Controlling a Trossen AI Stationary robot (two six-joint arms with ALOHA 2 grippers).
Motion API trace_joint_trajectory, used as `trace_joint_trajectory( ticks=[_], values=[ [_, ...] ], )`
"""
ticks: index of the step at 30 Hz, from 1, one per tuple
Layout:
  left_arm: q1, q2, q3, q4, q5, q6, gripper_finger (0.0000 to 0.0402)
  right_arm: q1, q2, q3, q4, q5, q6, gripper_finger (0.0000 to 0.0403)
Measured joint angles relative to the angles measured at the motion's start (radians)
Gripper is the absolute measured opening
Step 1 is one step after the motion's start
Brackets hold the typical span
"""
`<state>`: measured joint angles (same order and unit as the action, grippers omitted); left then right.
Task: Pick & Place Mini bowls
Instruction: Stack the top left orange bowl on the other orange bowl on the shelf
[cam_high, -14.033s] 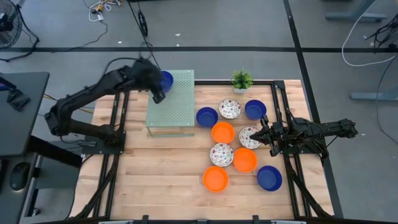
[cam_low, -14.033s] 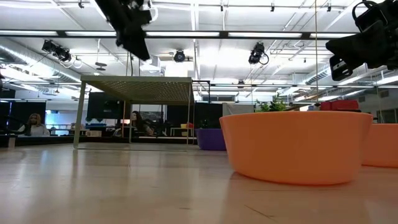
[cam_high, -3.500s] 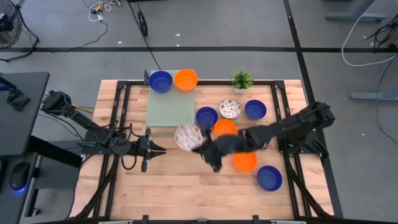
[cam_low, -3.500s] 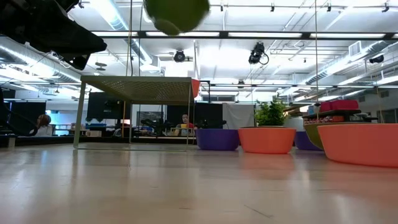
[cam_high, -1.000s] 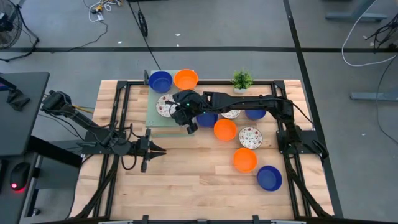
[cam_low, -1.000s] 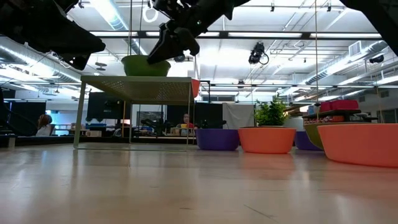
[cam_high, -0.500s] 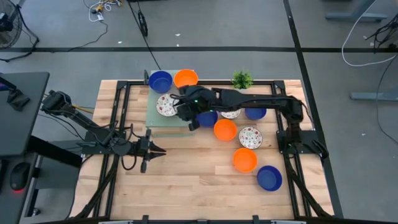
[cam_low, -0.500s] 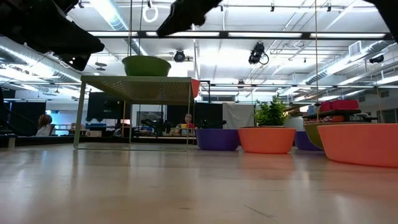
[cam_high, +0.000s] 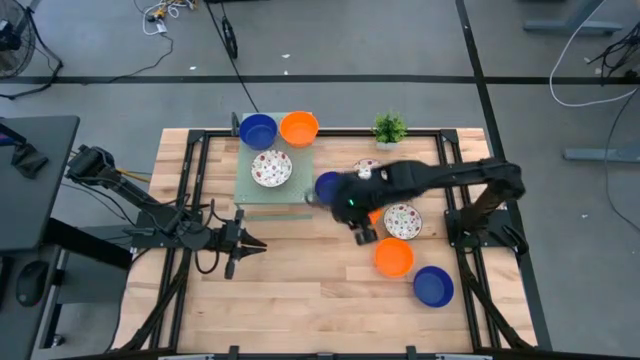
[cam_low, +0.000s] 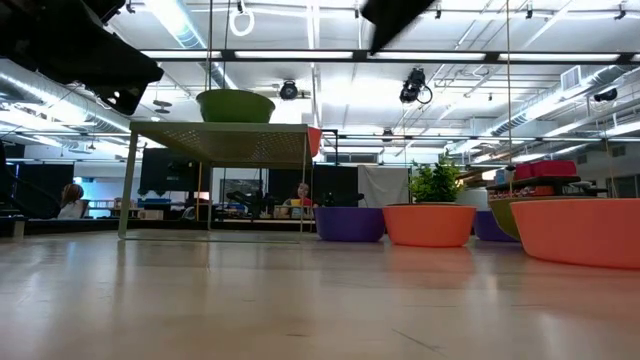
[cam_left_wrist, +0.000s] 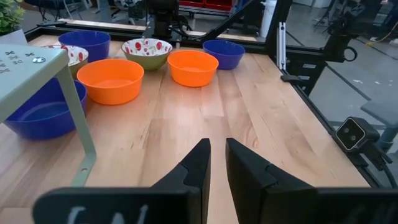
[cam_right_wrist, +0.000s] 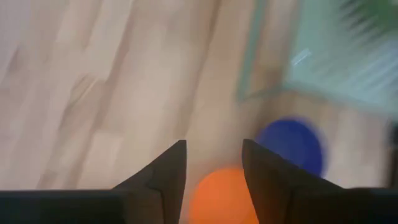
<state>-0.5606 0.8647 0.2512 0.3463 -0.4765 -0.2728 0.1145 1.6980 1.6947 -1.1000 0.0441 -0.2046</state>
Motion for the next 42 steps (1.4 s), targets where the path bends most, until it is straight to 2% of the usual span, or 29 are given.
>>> trace_joint_trajectory(
  ticks=[4, 11, 14, 16, 22, 25, 28, 33, 42],
  values=[
    [0.0, 0.0, 0.0, 0.0, 0.0, -0.004, 0.0053, 0.071, -0.118, -0.225, 0.014, -0.001, 0.156, 0.0142],
    [0.0, 0.0, 0.0, 0.0, -0.002, -0.004, 0.0053, 0.189, -0.337, -0.596, 0.056, 0.001, 0.571, 0.012],
    [0.0, 0.0, 0.0, 0.0, -0.024, -0.003, 0.0053, 0.226, -0.415, -0.755, 0.147, 0.034, 0.712, 0.0114],
    [0.0, 0.0, 0.0, 0.0, -0.032, -0.003, 0.0053, 0.234, -0.455, -0.859, 0.259, 0.063, 0.747, 0.0111],
    [0.0, 0.0, 0.0, 0.0, -0.064, 0.001, 0.0053, 0.211, -0.483, -1.101, 0.761, 0.088, 0.639, 0.0109],
    [0.0, 0.0, 0.0, 0.001, -0.07, 0.016, 0.0053, 0.19, -0.476, -1.171, 1.031, 0.094, 0.503, 0.011],
    [0.0, 0.0, 0.0, 0.0, -0.07, 0.017, 0.0053, 0.165, -0.473, -1.205, 1.21, 0.136, 0.393, 0.0111],
    [0.0, 0.0, 0.0, 0.0, -0.07, 0.017, 0.0053, 0.106, -0.455, -1.215, 1.285, 0.202, 0.327, 0.0112],
    [0.0, 0.0, 0.0, 0.0, -0.07, 0.015, 0.0053, 0.049, -0.328, -1.216, 1.282, 0.201, 0.276, 0.0112]
  ],
)
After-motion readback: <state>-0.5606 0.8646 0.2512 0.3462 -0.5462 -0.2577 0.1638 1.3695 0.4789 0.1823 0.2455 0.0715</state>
